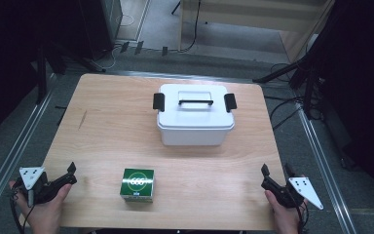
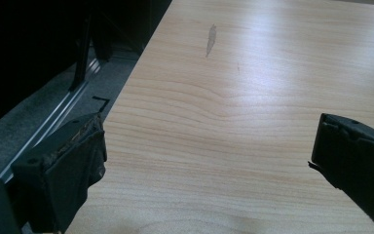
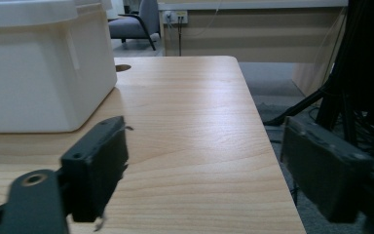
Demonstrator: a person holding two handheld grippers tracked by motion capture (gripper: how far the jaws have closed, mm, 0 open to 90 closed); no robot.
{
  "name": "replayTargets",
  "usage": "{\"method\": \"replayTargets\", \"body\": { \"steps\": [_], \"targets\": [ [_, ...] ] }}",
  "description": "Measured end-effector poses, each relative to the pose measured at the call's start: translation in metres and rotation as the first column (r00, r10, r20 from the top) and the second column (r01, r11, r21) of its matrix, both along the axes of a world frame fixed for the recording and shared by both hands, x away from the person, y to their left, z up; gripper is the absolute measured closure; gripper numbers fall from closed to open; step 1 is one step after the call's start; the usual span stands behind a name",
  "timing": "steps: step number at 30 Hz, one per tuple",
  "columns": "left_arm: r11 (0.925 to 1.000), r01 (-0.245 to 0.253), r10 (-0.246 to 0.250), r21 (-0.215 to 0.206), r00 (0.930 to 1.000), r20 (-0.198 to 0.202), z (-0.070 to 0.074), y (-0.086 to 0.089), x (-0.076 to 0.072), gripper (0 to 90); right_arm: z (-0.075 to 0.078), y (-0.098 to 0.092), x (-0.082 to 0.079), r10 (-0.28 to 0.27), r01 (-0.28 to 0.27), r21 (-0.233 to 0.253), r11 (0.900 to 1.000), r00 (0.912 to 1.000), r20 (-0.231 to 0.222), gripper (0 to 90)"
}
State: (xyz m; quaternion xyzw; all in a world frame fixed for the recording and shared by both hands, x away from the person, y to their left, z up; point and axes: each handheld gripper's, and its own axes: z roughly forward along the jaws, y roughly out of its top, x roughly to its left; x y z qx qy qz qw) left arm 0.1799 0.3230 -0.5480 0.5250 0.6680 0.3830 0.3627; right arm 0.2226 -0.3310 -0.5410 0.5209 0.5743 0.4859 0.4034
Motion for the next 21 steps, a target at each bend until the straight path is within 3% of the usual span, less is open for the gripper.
{"method": "replayTargets", "body": {
  "steps": [3,4,6,8,9,11,13,14,16,19,20,21],
  "targets": [
    [0.9999,0.0,0.0,0.017,1.0,0.006,0.001,-0.003,-0.001,11.2,0.0,0.006,-0.001,-0.005,0.005,-0.024,1.0,0.9999,-0.014,37.8],
    [1.0,0.003,-0.003,0.008,0.9999,0.015,0.002,-0.006,-0.003,11.2,0.0,0.006,-0.001,-0.005,0.005,-0.024,1.0,0.9999,-0.014,37.8],
    [0.9986,0.051,-0.051,-0.009,0.9984,0.025,0.005,-0.018,-0.007,32.1,0.002,0.018,-0.004,0.014,-0.015,-0.006,1.0,0.9992,-0.036,54.6],
    [0.9983,0.057,-0.057,-0.007,0.998,0.026,0.006,-0.023,-0.008,43.4,0.003,0.023,-0.006,0.037,-0.037,0.002,0.999,0.9988,-0.032,57.6],
    [0.9974,0.072,-0.071,-0.008,0.997,0.03,0.008,-0.032,-0.01,48.2,0.005,0.035,-0.007,0.081,-0.081,0.001,0.997,0.9963,-0.03,62.7],
    [0.9965,0.084,-0.084,-0.004,0.996,0.032,0.009,-0.038,-0.011,51.3,0.006,0.04,-0.008,0.096,-0.096,-0.003,0.995,0.9949,-0.029,64.5],
    [0.993,0.117,-0.116,-0.019,0.9927,0.032,0.011,-0.049,-0.013,58.8,0.011,0.062,-0.01,0.168,-0.167,0.012,0.986,0.9855,-0.028,70.6],
    [0.993,0.117,-0.116,-0.019,0.9927,0.032,0.011,-0.049,-0.013,61.9,0.011,0.062,-0.01,0.168,-0.167,0.012,0.986,0.9855,-0.028,70.6],
    [0.9893,0.143,-0.142,-0.032,0.9895,0.029,0.011,-0.055,-0.015,66.9,0.014,0.084,-0.016,0.244,-0.244,0.018,0.97,0.9693,-0.028,72.1],
    [0.9752,0.197,-0.197,-0.1,0.9803,0.018,0.011,-0.063,-0.017,72.3,0.016,0.103,-0.02,0.295,-0.295,0.01,0.955,0.9545,-0.042,72.7],
    [0.9752,0.197,-0.197,-0.1,0.9803,0.018,0.011,-0.063,-0.017,74.1,0.016,0.103,-0.02,0.295,-0.295,0.01,0.955,0.9545,-0.042,72.7],
    [0.9689,0.217,-0.217,-0.118,0.9761,0.016,0.012,-0.065,-0.017,76.4,0.017,0.117,-0.023,0.324,-0.323,0.029,0.946,0.944,-0.061,74.2]
  ]
}}
